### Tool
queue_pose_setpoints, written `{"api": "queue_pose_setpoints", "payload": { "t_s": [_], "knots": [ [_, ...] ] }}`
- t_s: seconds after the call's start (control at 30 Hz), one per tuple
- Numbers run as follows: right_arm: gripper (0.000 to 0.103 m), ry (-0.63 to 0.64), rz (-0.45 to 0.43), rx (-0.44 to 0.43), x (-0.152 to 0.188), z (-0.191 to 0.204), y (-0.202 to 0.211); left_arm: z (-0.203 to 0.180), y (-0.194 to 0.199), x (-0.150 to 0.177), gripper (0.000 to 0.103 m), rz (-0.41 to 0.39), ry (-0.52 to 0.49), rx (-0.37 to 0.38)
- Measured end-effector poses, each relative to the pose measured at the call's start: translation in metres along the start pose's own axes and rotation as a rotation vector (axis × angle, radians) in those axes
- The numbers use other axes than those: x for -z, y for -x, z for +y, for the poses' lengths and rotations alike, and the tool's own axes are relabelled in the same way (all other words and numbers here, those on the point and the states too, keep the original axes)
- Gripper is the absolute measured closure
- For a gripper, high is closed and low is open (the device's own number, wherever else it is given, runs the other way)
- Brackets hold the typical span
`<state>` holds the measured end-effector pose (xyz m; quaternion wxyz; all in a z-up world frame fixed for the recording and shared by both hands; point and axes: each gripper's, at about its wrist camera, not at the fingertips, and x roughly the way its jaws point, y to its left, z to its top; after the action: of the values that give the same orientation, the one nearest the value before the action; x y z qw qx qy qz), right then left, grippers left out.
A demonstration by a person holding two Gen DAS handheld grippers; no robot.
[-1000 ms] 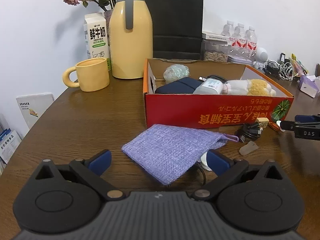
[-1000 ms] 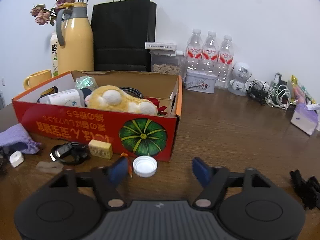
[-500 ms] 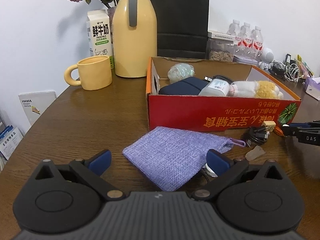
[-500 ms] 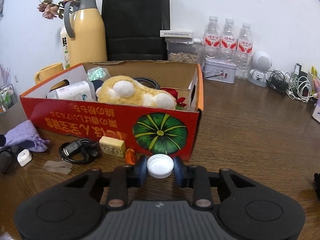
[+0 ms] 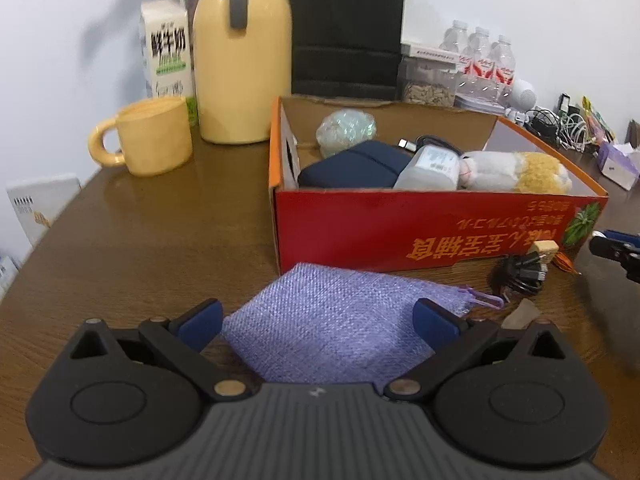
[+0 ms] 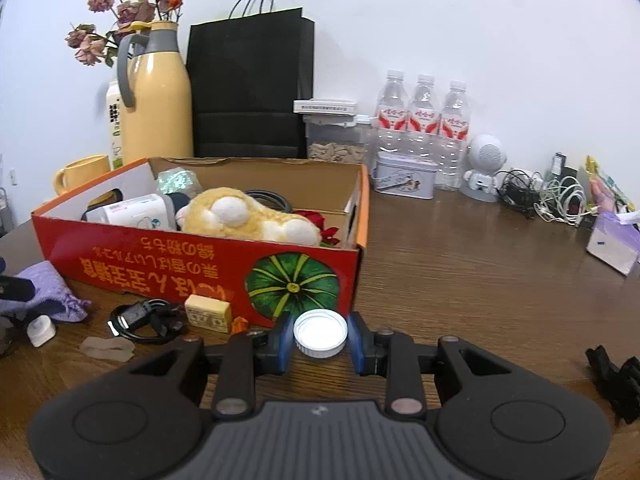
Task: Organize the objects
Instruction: 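Reach the right gripper to the white round lid and grasp it, then grasp the purple fabric bag with the left gripper while the right gripper holds the lid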
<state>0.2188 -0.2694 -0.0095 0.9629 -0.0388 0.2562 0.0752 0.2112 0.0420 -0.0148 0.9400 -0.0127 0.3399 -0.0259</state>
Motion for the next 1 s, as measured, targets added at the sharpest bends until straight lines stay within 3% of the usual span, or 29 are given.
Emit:
{"api": "queue_pose_setpoints", "payload": {
  "t_s": [0.2, 0.33, 0.53, 0.8, 1.0],
  "knots": [
    [0.076, -0.017, 0.010, 0.023, 0.000, -0.002, 0.000, 0.012, -0.007, 0.005, 0.000, -0.007, 0.070, 0.046],
    [0.076, -0.023, 0.014, 0.032, 0.001, -0.001, 0.000, 0.008, -0.004, 0.009, 0.005, -0.030, 0.047, 0.035],
    [0.075, -0.023, 0.009, 0.036, 0.003, 0.003, 0.003, 0.001, 0.002, 0.012, 0.030, -0.060, 0.001, 0.015],
    [0.076, -0.017, -0.006, 0.027, 0.005, 0.008, 0.009, -0.004, 0.014, 0.017, 0.073, -0.112, -0.014, -0.015],
    [0.076, -0.017, -0.021, 0.019, 0.006, 0.010, 0.015, -0.004, 0.029, 0.021, 0.091, -0.178, -0.004, -0.010]
  ]
}}
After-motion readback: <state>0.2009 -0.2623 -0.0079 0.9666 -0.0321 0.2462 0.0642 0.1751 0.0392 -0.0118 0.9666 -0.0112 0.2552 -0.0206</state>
